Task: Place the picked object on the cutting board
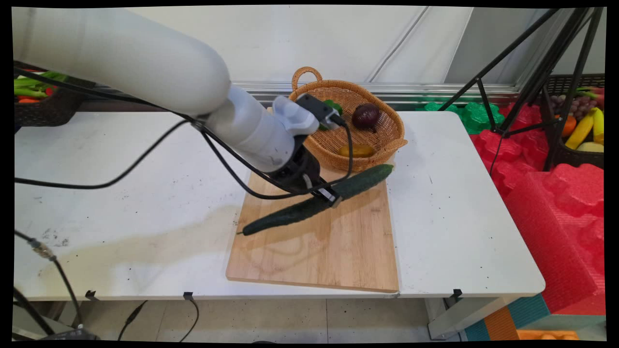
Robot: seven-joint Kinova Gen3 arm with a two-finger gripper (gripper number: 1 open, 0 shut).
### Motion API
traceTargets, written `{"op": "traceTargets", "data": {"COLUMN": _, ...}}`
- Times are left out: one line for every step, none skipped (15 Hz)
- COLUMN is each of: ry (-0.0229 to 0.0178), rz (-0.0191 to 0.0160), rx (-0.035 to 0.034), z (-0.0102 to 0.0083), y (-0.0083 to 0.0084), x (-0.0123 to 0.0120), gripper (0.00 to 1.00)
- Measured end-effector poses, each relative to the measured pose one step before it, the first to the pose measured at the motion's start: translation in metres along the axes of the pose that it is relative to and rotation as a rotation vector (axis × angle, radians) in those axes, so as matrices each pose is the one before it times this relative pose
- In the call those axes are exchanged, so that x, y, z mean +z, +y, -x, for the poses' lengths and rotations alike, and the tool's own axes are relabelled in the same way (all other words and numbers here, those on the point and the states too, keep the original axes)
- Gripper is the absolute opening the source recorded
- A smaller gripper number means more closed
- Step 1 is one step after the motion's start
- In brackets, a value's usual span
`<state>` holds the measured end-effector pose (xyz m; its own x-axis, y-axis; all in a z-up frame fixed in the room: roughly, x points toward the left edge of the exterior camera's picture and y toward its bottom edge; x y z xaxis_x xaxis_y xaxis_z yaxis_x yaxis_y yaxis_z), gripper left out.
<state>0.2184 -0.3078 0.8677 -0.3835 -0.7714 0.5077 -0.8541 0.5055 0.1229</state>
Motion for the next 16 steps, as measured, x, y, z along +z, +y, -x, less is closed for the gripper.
{"op": "traceTargets", "data": {"ry": -0.00265, "rz": 0.00090, "rx": -0.00908, "z": -0.00012, "y": 0.00016, "x": 0.00862, "gripper": 0.00}}
{"op": "traceTargets", "data": {"ry": -0.00192, "rz": 0.00055, "rx": -0.00385, "z": -0.00037, "y": 0.00013, "x": 0.00613, "gripper": 0.00}}
{"op": "traceTargets", "data": {"ry": -0.00319, "rz": 0.00052, "rx": -0.00076, "z": -0.00031, "y": 0.00001, "x": 0.00636, "gripper": 0.00}}
{"op": "traceTargets", "data": {"ry": -0.00309, "rz": -0.00178, "rx": -0.00037, "z": -0.00034, "y": -0.00023, "x": 0.00743, "gripper": 0.00}}
{"op": "traceTargets", "data": {"ry": -0.00218, "rz": -0.00154, "rx": -0.00073, "z": -0.00019, "y": -0.00016, "x": 0.00475, "gripper": 0.00}}
{"op": "traceTargets", "data": {"ry": -0.00360, "rz": -0.00231, "rx": -0.00184, "z": -0.00001, "y": -0.00027, "x": 0.00688, "gripper": 0.00}}
{"op": "traceTargets", "data": {"ry": -0.00410, "rz": -0.00260, "rx": -0.00196, "z": 0.00014, "y": -0.00027, "x": 0.00735, "gripper": 0.00}}
{"op": "traceTargets", "data": {"ry": -0.00512, "rz": -0.00111, "rx": -0.00126, "z": 0.00046, "y": 0.00024, "x": 0.00687, "gripper": 0.00}}
{"op": "traceTargets", "data": {"ry": -0.00427, "rz": -0.00048, "rx": -0.00176, "z": 0.00089, "y": 0.00034, "x": 0.00527, "gripper": 0.00}}
{"op": "traceTargets", "data": {"ry": -0.00434, "rz": -0.00054, "rx": -0.00156, "z": 0.00118, "y": 0.00045, "x": 0.00543, "gripper": 0.00}}
{"op": "traceTargets", "data": {"ry": -0.00396, "rz": -0.00014, "rx": -0.00116, "z": 0.00158, "y": 0.00064, "x": 0.00471, "gripper": 0.00}}
{"op": "traceTargets", "data": {"ry": -0.00236, "rz": 0.00002, "rx": -0.00002, "z": 0.00147, "y": 0.00062, "x": 0.00331, "gripper": 0.00}}
{"op": "traceTargets", "data": {"ry": -0.00122, "rz": 0.00013, "rx": 0.00052, "z": 0.00089, "y": 0.00049, "x": 0.00200, "gripper": 0.00}}
{"op": "traceTargets", "data": {"ry": -0.00177, "rz": -0.00005, "rx": 0.00152, "z": 0.00161, "y": 0.00068, "x": 0.00231, "gripper": 0.00}}
{"op": "traceTargets", "data": {"ry": -0.00067, "rz": -0.00017, "rx": 0.00108, "z": 0.00098, "y": 0.00045, "x": 0.00129, "gripper": 0.00}}
{"op": "traceTargets", "data": {"ry": -0.00140, "rz": -0.00024, "rx": 0.00224, "z": 0.00149, "y": 0.00063, "x": 0.00137, "gripper": 0.00}}
